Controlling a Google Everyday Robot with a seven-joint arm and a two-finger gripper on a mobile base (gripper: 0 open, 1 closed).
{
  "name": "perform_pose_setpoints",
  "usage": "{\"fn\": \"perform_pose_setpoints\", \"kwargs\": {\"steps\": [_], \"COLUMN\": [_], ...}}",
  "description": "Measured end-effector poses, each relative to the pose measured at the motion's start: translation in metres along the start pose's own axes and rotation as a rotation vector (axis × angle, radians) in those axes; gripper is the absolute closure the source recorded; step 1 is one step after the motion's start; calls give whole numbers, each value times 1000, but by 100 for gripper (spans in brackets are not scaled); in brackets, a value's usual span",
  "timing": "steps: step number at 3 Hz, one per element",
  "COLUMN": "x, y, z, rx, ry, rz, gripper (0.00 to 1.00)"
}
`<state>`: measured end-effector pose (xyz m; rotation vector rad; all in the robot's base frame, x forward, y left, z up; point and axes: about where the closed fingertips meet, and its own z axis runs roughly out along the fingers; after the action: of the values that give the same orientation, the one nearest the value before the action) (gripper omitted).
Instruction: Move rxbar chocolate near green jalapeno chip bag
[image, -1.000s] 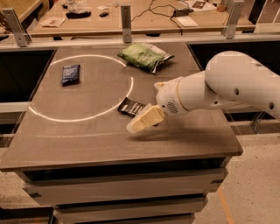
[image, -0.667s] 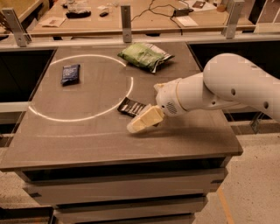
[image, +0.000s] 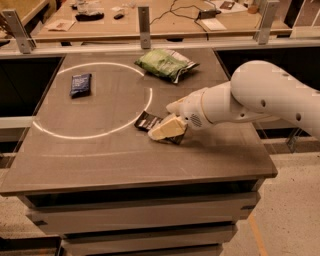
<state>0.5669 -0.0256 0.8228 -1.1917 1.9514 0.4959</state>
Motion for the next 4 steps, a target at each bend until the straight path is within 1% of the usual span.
{"fn": "perform_pose_setpoints", "kwargs": {"steps": [1,2,3,4], "x": [-11,-25,-40,-55], "y": [15,20,14,8], "z": [-13,-31,-37,-37], "rx": [-12,0,16,9], "ry": [-22,-64,-95,-112], "rz": [-33,-61,-86,-112], "gripper": [64,87,100,83]}}
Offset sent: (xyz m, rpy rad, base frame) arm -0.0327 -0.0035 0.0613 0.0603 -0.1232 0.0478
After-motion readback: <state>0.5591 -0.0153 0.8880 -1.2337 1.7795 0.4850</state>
